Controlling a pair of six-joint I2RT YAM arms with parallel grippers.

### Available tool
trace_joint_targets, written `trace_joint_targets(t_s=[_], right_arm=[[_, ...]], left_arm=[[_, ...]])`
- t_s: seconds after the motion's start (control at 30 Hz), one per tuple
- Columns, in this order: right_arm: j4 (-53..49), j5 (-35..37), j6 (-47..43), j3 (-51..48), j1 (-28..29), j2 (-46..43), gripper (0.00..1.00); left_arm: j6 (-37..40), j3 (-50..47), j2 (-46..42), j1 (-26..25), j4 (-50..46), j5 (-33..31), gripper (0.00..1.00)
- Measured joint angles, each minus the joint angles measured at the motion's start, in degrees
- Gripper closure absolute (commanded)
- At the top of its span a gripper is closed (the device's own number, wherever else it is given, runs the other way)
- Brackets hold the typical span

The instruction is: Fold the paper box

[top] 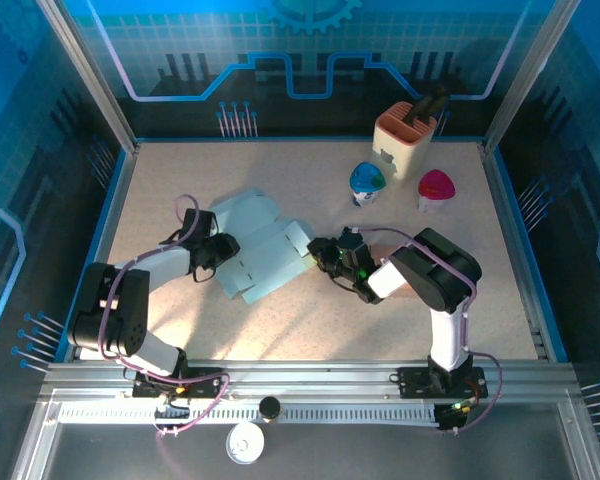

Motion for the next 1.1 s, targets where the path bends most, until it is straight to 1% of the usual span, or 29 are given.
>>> trace_joint_targets(t_s=[0.07,0.1,0.23,0.3,0.37,0.4,0.43,0.57,0.7,0.73,0.8,0.9,1.0,1.1], right_arm=[[0.0,0.1,0.0,0.0,0.0,0.1,0.98],[0.0,0.1,-0.3,0.0,0.0,0.1,1.0],[-0.4,0.1,-1.1,0.0,0.0,0.0,1.0],[-1.6,0.1,-1.4,0.0,0.0,-1.0,1.0],[-3.5,0.3,-1.7,0.0,0.0,-2.9,1.0],[-5.0,0.4,-2.0,0.1,0.0,-4.4,1.0],[-6.7,0.5,-2.1,0.3,0.0,-5.9,1.0],[-17.6,0.7,-2.7,3.9,-0.1,-13.1,1.0],[-29.2,0.6,-3.5,9.5,-0.7,-19.2,1.0],[-31.4,0.7,-3.6,10.5,-1.0,-20.2,1.0],[-36.1,0.6,-3.8,12.4,-1.8,-21.8,1.0],[-41.5,0.0,-3.9,14.8,-3.2,-22.2,1.0],[-45.9,-0.5,-3.9,16.0,-4.2,-22.2,1.0],[-49.2,-1.0,-3.9,16.6,-4.5,-22.3,1.0]], left_arm=[[0.1,0.0,0.0,0.0,0.0,0.0,0.64],[0.1,0.0,0.0,0.0,0.0,0.0,0.64],[0.3,0.0,-0.2,0.0,-0.1,0.0,0.6],[0.7,0.0,-1.0,-0.5,-0.5,-0.6,0.57],[1.6,0.0,-3.3,-1.8,-1.9,-2.4,0.56],[2.3,0.0,-5.4,-3.3,-2.9,-4.0,0.56],[3.0,0.0,-7.3,-4.9,-3.7,-5.5,0.55],[8.4,0.9,-16.5,-15.6,-5.7,-12.3,0.54],[16.3,1.5,-20.5,-26.1,-6.2,-18.5,0.52],[18.4,1.4,-20.8,-28.5,-6.2,-20.1,0.51],[23.5,0.6,-20.9,-35.0,-5.6,-24.5,0.5],[30.4,-1.2,-20.6,-43.3,-4.2,-30.6,0.46],[36.3,-2.4,-18.2,-48.0,-1.4,-36.5,0.44],[40.9,-2.8,-13.3,-50.3,2.0,-42.1,0.43]])
